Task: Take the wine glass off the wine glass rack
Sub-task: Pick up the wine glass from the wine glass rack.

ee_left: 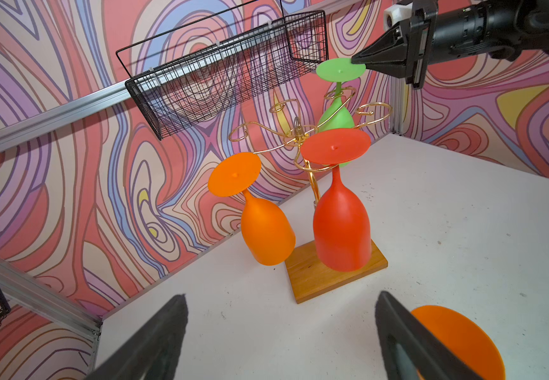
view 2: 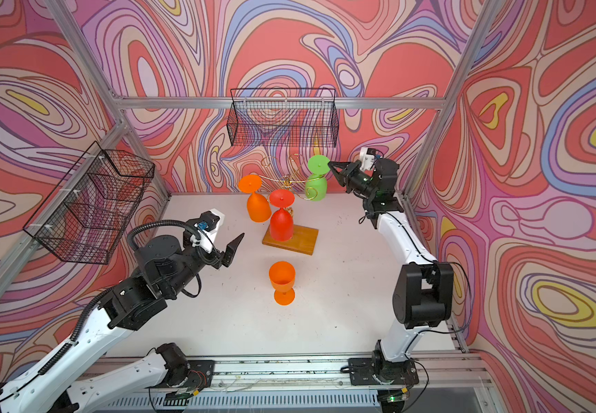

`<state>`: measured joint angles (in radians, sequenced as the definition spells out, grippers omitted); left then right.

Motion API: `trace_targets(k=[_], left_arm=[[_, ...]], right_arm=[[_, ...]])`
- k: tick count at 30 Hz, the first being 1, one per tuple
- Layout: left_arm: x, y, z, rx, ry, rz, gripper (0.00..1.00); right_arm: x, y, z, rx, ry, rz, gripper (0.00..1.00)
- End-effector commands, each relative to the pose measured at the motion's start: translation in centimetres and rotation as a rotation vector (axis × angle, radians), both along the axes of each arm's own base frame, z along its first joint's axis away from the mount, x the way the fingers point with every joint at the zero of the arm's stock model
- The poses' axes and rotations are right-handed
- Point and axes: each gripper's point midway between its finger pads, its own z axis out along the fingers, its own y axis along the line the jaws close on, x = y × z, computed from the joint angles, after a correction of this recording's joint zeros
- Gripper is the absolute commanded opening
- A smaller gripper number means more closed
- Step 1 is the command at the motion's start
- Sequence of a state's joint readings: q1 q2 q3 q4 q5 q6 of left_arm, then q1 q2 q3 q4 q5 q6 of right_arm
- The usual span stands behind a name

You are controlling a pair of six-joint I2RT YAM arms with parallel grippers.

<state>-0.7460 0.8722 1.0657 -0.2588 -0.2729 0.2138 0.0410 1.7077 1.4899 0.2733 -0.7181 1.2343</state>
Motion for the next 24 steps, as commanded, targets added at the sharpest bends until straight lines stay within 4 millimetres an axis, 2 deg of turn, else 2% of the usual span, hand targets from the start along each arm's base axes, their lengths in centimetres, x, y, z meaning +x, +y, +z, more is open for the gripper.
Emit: trace_targets(k=[1, 24], left_arm=[[0.09, 0.12, -0.05, 0.011, -0.006, 0.001, 0.88], [0.09, 0.36, -0.14, 0.009, -0.005, 0.01, 0.88]], right_arm=[[-1.02, -0.47, 0.97, -0.023, -0.024, -0.014, 0.0], [-1.63, 0.04, 1.3, 0.013, -0.009, 0.031, 0.0]])
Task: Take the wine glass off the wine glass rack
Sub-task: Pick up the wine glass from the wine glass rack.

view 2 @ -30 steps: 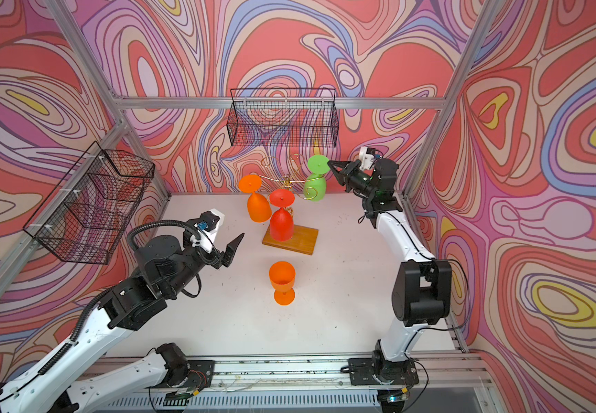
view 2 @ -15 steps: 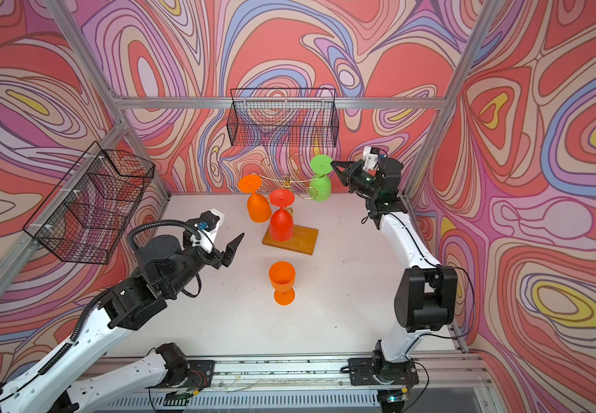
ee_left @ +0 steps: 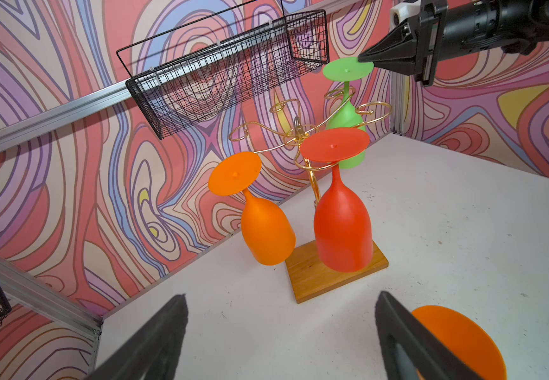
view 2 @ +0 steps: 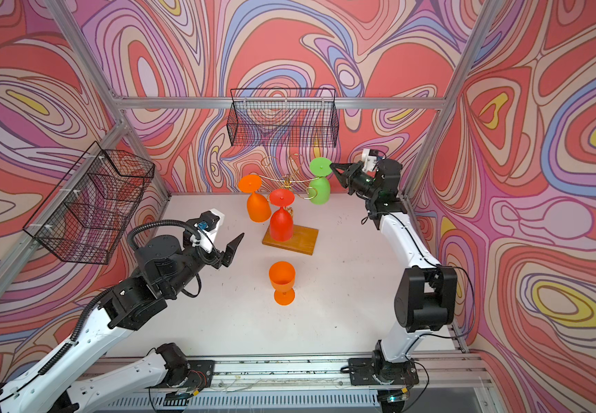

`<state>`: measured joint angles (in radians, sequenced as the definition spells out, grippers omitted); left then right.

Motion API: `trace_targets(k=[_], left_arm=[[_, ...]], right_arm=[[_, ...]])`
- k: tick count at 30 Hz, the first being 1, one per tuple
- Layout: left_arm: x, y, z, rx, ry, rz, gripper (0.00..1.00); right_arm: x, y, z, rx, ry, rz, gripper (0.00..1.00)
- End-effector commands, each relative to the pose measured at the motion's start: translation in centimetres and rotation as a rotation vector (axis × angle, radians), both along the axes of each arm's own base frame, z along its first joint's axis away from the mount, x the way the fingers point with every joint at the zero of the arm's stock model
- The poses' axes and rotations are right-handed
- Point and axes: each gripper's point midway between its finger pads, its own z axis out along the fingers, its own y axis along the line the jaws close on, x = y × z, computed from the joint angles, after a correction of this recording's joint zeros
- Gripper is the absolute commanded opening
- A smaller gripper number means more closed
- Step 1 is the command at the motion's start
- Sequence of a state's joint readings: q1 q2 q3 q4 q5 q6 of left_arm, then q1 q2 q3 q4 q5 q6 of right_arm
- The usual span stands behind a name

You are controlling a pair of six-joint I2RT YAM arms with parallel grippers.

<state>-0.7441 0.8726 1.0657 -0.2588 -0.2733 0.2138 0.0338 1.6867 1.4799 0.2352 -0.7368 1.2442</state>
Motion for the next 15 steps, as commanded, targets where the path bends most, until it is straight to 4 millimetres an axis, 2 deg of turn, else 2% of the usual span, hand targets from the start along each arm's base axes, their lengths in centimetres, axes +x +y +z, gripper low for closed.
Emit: trace_targets(k=[1, 8, 15], left_arm=[[0.1, 0.3, -0.1, 0.008, -0.006, 0.007, 0.88], [0.1, 0.2, -0.3, 0.012, -0.001, 0.008, 0.88], [0.1, 0.3, -0.3, 0.009, -0.001, 0.009, 0.88]], right_arm=[[-1.0, 0.2, 1.6, 0.008, -0.046, 0.02, 0.0], [-1.1, 0.5, 1.9, 0.013, -0.049, 0.029, 0.0], [-0.6, 1.7, 1.7, 0.033, -0.045, 0.061, 0.0]])
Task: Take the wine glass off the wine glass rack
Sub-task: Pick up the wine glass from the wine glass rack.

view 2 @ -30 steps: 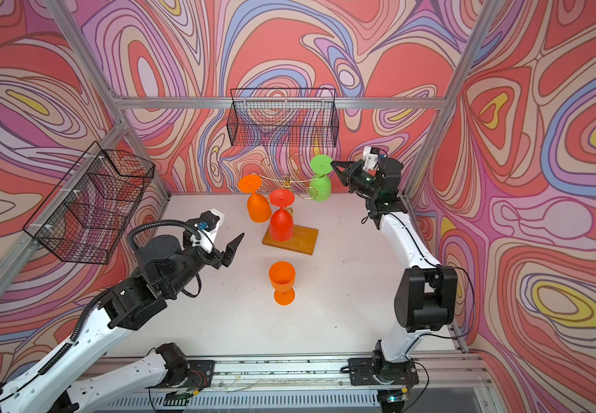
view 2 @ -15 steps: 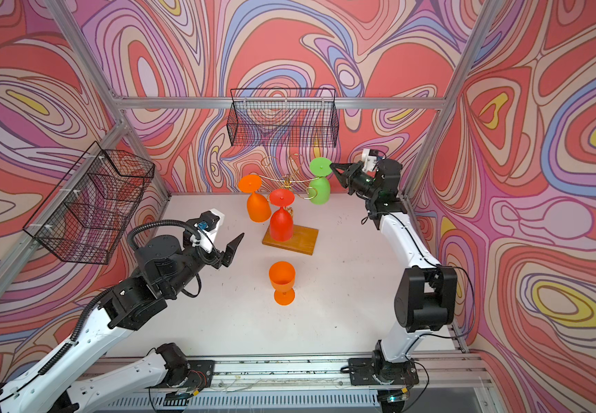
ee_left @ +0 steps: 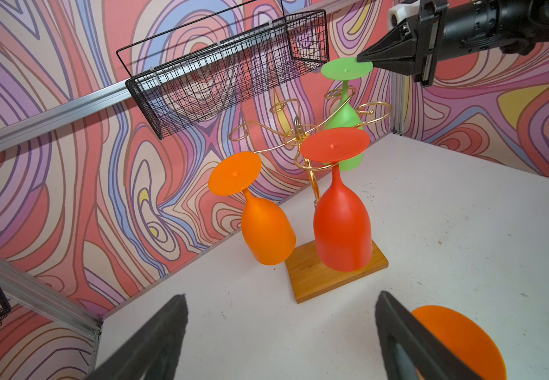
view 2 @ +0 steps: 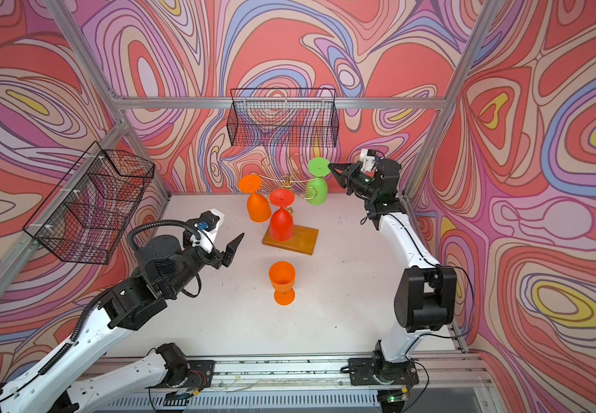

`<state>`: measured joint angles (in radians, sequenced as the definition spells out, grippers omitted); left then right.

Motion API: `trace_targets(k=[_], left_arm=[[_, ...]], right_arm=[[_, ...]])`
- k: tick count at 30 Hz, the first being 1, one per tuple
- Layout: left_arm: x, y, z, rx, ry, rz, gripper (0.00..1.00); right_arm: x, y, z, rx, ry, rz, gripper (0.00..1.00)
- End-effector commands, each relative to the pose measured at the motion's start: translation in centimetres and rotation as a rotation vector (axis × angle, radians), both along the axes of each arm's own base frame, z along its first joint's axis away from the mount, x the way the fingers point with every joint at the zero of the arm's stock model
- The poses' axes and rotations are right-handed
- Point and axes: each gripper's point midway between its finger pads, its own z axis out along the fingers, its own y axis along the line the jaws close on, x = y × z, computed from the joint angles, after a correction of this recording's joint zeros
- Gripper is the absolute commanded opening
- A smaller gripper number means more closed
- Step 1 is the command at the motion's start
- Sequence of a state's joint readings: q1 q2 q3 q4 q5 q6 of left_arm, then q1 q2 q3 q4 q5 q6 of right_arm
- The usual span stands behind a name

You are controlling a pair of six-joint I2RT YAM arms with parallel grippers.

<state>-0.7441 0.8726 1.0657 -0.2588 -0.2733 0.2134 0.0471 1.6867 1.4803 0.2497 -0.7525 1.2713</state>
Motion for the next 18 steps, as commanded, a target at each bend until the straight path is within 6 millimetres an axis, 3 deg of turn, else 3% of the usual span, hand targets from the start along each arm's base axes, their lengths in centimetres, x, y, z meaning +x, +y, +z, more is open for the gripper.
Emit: trace_targets(k=[1, 13, 14, 18], left_arm=[[0.1, 0.3, -0.2, 0.008, -0.002, 0.009, 0.88], [0.0, 0.4, -1.0, 0.023, 0.019, 0.007, 0.88], [0.0, 0.4, -1.0, 0.024, 0.02, 0.007, 0.88], [0.0, 0.3, -1.1, 0.024, 0.023, 0.006, 0.88]], right_arm=[[-0.1, 0.9, 1.5, 0.019, -0.052, 0.034, 0.0], [1.4, 1.6, 2.2, 0.016, -0.076, 0.038, 0.0], [2.3, 1.5, 0.9, 0.015, -0.056, 0.034, 0.0], [3.2, 1.6, 0.8, 0.019, -0.062, 0.032, 0.0]])
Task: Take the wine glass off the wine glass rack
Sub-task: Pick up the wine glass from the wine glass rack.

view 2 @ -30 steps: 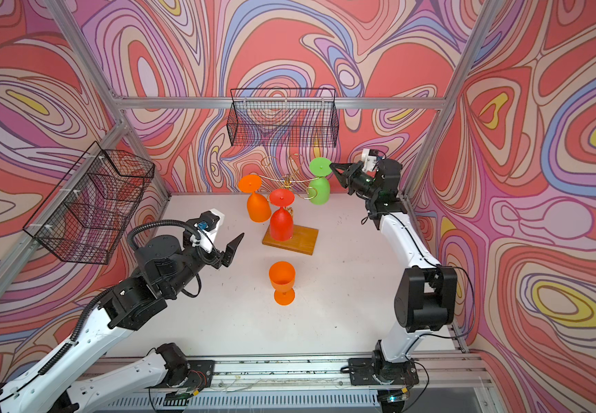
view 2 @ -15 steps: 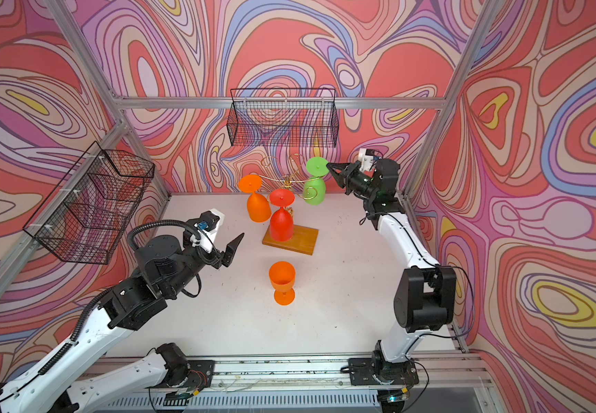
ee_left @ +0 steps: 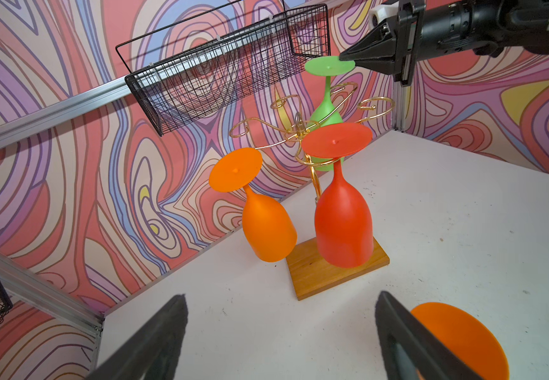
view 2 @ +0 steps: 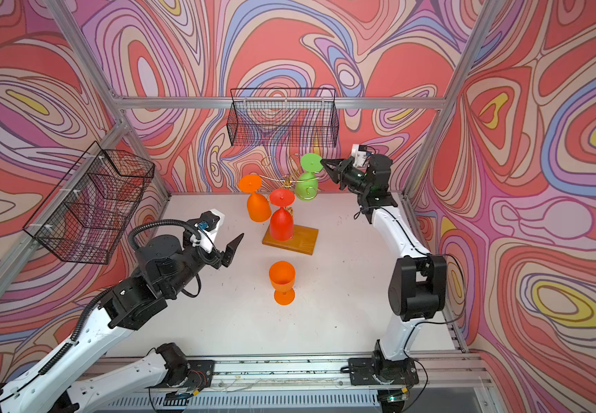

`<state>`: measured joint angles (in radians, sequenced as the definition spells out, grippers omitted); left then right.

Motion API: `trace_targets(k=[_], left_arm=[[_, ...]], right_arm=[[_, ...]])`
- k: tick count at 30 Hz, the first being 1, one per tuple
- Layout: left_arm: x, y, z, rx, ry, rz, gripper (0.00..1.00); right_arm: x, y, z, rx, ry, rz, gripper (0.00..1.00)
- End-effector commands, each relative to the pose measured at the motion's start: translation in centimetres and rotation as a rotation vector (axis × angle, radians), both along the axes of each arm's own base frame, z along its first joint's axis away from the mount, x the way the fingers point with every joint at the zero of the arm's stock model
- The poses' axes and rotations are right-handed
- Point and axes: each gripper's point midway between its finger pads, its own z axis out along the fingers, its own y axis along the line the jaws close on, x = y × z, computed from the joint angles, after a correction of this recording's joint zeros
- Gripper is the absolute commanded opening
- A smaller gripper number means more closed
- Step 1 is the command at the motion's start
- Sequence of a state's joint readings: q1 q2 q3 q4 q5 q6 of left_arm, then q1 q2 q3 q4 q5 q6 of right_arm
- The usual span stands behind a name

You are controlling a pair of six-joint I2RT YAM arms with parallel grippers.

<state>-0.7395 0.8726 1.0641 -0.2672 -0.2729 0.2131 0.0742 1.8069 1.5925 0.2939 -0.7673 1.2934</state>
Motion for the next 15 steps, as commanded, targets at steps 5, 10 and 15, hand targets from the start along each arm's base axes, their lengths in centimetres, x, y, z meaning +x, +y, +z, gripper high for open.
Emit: trace_targets(k=[5, 10, 15], left_arm=[[0.0, 0.0, -0.8, 0.017, 0.018, -0.004, 0.88], [0.0, -0.1, -0.8, 0.017, 0.02, -0.011, 0.88], [-0.1, 0.0, -0.8, 0.02, 0.019, -0.011, 0.88]], right_arm=[[1.7, -0.3, 0.6, -0.005, -0.046, -0.029, 0.0], [2.3, -0.5, 0.6, -0.012, -0.061, -0.047, 0.0], [2.5, -1.1, 0.9, -0.022, -0.074, -0.07, 0.0]])
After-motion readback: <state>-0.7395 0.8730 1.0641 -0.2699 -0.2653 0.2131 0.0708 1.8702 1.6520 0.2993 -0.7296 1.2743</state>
